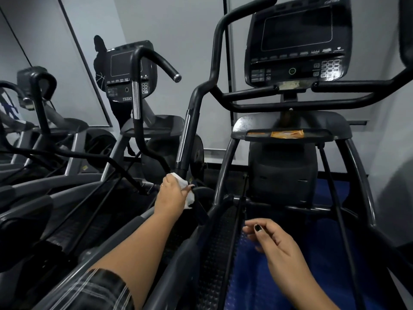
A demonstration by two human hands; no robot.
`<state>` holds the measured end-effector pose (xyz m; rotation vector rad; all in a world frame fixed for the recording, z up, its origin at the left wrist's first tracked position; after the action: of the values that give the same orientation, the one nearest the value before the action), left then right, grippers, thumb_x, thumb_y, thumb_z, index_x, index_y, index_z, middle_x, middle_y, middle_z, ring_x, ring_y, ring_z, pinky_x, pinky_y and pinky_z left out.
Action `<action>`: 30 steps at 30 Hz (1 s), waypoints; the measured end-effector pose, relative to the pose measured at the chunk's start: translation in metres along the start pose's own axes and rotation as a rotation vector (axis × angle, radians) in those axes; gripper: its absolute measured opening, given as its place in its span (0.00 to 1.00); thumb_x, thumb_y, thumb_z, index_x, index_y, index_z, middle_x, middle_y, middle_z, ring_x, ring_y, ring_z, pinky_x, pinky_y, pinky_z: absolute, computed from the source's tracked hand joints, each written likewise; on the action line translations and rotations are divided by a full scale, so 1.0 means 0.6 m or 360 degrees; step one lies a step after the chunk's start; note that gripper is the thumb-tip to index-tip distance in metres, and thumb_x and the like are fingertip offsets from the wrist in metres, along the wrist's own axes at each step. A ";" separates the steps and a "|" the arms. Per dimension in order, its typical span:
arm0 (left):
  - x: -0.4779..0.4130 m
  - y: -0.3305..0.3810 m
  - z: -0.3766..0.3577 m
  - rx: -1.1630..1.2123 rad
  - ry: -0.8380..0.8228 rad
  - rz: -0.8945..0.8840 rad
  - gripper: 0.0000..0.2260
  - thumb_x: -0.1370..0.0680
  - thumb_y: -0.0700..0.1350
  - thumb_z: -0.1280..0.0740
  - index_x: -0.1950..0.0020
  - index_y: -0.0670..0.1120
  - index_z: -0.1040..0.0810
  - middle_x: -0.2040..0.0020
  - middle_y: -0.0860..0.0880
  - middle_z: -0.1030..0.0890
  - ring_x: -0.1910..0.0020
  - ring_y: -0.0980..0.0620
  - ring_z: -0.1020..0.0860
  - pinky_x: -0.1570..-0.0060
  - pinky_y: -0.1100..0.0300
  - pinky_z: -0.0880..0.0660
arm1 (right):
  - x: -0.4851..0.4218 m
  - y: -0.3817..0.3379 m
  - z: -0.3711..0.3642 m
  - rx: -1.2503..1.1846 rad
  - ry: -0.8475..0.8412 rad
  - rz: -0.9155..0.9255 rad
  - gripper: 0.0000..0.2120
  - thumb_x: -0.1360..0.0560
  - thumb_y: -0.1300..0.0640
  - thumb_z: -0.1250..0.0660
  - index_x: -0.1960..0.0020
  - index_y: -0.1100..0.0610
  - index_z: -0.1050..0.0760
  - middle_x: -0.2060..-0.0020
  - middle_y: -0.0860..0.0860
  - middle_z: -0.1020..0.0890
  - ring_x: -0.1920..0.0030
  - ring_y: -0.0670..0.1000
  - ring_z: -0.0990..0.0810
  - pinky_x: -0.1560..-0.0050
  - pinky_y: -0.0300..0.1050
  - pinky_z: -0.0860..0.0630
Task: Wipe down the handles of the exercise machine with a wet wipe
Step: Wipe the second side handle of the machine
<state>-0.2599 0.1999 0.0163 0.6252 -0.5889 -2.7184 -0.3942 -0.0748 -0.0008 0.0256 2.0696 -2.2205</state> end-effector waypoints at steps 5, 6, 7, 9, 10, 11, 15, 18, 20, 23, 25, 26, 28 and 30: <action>-0.051 0.026 0.002 0.0308 0.0172 0.0422 0.24 0.27 0.62 0.30 0.47 0.43 0.29 0.49 0.43 0.19 0.48 0.40 0.20 0.48 0.47 0.23 | -0.019 0.019 0.024 -0.0030 0.0090 -0.0067 0.13 0.19 0.60 0.40 0.50 0.48 0.19 0.54 0.42 0.15 0.51 0.40 0.18 0.47 0.41 0.25; -0.056 0.028 -0.001 0.0295 0.0188 0.0448 0.23 0.27 0.62 0.30 0.48 0.43 0.28 0.49 0.43 0.19 0.49 0.40 0.20 0.48 0.48 0.23 | -0.024 0.021 0.027 -0.0034 0.0114 -0.0064 0.13 0.19 0.60 0.40 0.50 0.49 0.19 0.54 0.43 0.15 0.52 0.40 0.18 0.47 0.41 0.25; -0.058 0.026 -0.003 0.0282 0.0201 0.0459 0.23 0.28 0.62 0.30 0.49 0.43 0.27 0.50 0.43 0.19 0.49 0.40 0.20 0.48 0.49 0.23 | -0.028 0.022 0.028 -0.0038 0.0133 -0.0066 0.13 0.19 0.61 0.40 0.50 0.49 0.19 0.55 0.43 0.15 0.52 0.40 0.18 0.48 0.40 0.25; -0.058 0.021 -0.006 0.0228 0.0238 0.0431 0.23 0.28 0.62 0.29 0.48 0.43 0.25 0.49 0.44 0.19 0.48 0.42 0.21 0.47 0.48 0.23 | -0.030 0.024 0.022 -0.0039 0.0146 -0.0069 0.13 0.19 0.61 0.40 0.51 0.50 0.19 0.55 0.43 0.15 0.53 0.41 0.18 0.48 0.41 0.25; -0.056 0.019 -0.007 0.0180 0.0252 0.0403 0.24 0.28 0.61 0.29 0.47 0.42 0.24 0.48 0.44 0.20 0.47 0.42 0.22 0.46 0.47 0.23 | -0.029 0.025 0.015 -0.0035 0.0132 -0.0074 0.13 0.19 0.61 0.40 0.51 0.49 0.19 0.55 0.44 0.15 0.52 0.41 0.18 0.48 0.41 0.25; -0.055 0.019 -0.007 0.0132 0.0257 0.0377 0.24 0.28 0.61 0.29 0.45 0.42 0.25 0.46 0.43 0.21 0.45 0.42 0.22 0.45 0.47 0.24 | -0.027 0.026 0.007 -0.0036 0.0111 -0.0080 0.13 0.19 0.61 0.40 0.51 0.49 0.19 0.55 0.44 0.15 0.52 0.41 0.18 0.47 0.41 0.25; -0.037 0.017 -0.006 -0.0057 0.0185 0.0338 0.27 0.26 0.62 0.31 0.42 0.40 0.29 0.44 0.41 0.21 0.45 0.41 0.21 0.48 0.46 0.22 | -0.006 0.027 -0.013 -0.0024 0.0047 -0.0106 0.13 0.19 0.59 0.40 0.51 0.47 0.19 0.54 0.43 0.15 0.50 0.40 0.19 0.43 0.45 0.25; -0.005 -0.001 -0.006 -0.0146 0.0076 0.0390 0.28 0.26 0.63 0.32 0.41 0.40 0.30 0.44 0.41 0.21 0.44 0.40 0.21 0.48 0.46 0.22 | 0.017 0.026 -0.010 -0.0020 0.0073 -0.0113 0.13 0.19 0.59 0.40 0.51 0.46 0.19 0.53 0.42 0.15 0.49 0.41 0.18 0.42 0.47 0.24; 0.028 -0.021 -0.008 -0.0238 -0.0005 0.0422 0.27 0.25 0.63 0.34 0.40 0.41 0.31 0.42 0.42 0.21 0.42 0.41 0.21 0.46 0.47 0.25 | 0.035 0.020 -0.010 -0.0027 0.0082 -0.0106 0.13 0.19 0.59 0.40 0.51 0.47 0.19 0.54 0.41 0.15 0.50 0.41 0.18 0.42 0.47 0.23; 0.070 -0.047 -0.011 -0.0493 -0.0138 0.0410 0.26 0.23 0.61 0.35 0.37 0.41 0.31 0.40 0.44 0.21 0.40 0.43 0.22 0.43 0.48 0.30 | 0.058 0.011 -0.017 -0.0041 0.0075 -0.0093 0.13 0.19 0.59 0.40 0.51 0.47 0.19 0.54 0.41 0.15 0.50 0.40 0.18 0.44 0.45 0.23; 0.084 -0.054 -0.010 -0.0620 -0.0210 0.0400 0.24 0.22 0.58 0.36 0.36 0.42 0.32 0.39 0.44 0.22 0.39 0.43 0.23 0.41 0.47 0.32 | 0.071 0.009 -0.026 -0.0043 0.0053 -0.0086 0.13 0.19 0.58 0.40 0.51 0.47 0.19 0.53 0.42 0.15 0.50 0.41 0.18 0.44 0.43 0.24; 0.089 -0.054 -0.008 -0.0654 -0.0221 0.0396 0.22 0.22 0.57 0.37 0.36 0.42 0.32 0.38 0.45 0.22 0.39 0.43 0.23 0.40 0.46 0.33 | 0.076 0.008 -0.030 -0.0043 0.0043 -0.0079 0.13 0.19 0.58 0.40 0.51 0.46 0.19 0.53 0.42 0.15 0.49 0.41 0.18 0.45 0.42 0.24; 0.097 -0.049 -0.006 -0.0709 -0.0204 0.0361 0.21 0.21 0.57 0.38 0.37 0.42 0.32 0.38 0.44 0.23 0.39 0.44 0.23 0.40 0.45 0.32 | 0.083 0.005 -0.038 -0.0026 0.0022 -0.0068 0.13 0.19 0.57 0.40 0.51 0.46 0.19 0.53 0.41 0.16 0.50 0.40 0.19 0.45 0.42 0.23; 0.102 -0.042 -0.006 -0.0800 -0.0154 0.0270 0.21 0.20 0.58 0.40 0.38 0.42 0.33 0.39 0.44 0.24 0.41 0.46 0.24 0.42 0.46 0.28 | 0.086 0.002 -0.044 0.0004 0.0003 -0.0056 0.13 0.18 0.57 0.41 0.51 0.45 0.19 0.53 0.41 0.16 0.50 0.39 0.19 0.44 0.43 0.23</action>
<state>-0.3157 0.1988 -0.0198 0.3005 0.0330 -2.5921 -0.4469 -0.0520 -0.0081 -0.0088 2.0841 -2.2443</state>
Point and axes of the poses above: each hand's wrist, its own x-axis away from the middle knuckle, its own z-axis out of the back of the hand, y = z × x, the point moved 5 cm from there along -x, towards the middle knuckle
